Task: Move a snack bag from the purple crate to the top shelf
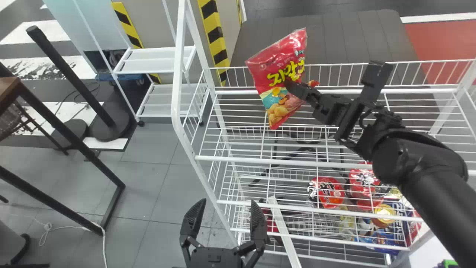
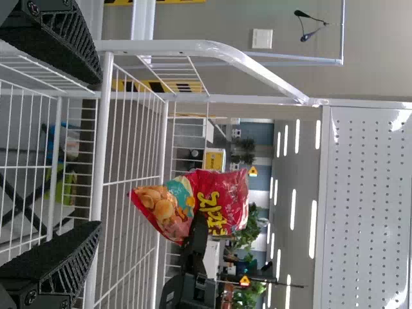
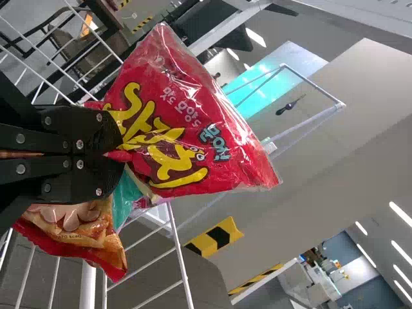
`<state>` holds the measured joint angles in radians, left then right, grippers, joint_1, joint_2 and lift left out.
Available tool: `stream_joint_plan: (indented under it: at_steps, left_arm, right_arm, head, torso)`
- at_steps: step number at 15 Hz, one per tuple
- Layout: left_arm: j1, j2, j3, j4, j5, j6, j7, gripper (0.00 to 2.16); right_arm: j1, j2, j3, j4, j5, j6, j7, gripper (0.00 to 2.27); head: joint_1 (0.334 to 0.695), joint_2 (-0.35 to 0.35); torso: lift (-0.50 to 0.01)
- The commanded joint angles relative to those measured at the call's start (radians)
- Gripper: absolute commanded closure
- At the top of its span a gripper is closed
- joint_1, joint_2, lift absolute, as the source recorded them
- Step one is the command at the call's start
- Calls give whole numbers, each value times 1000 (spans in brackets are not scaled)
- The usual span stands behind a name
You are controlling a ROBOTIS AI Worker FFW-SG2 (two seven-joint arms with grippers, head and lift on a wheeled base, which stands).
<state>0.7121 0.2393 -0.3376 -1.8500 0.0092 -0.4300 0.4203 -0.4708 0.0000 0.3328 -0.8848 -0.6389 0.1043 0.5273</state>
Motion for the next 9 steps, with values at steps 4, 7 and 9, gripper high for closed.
stream_joint_plan:
  at_steps: [4,7,9]
  left_arm:
    - [4,6,-3,0,0,-25,9,-2]
    - [4,9,-6,0,0,-25,12,-2]
    - [6,9,-6,0,0,-28,14,-2]
  right_arm:
    - [-19,1,23,15,-2,52,3,16]
    - [-19,1,21,15,-12,61,10,26]
    - [-14,1,18,12,-28,67,17,36]
  head:
    - [695,219]
    - [695,227]
    - [695,228]
  torso:
    - [0]
    - [0]
    - [0]
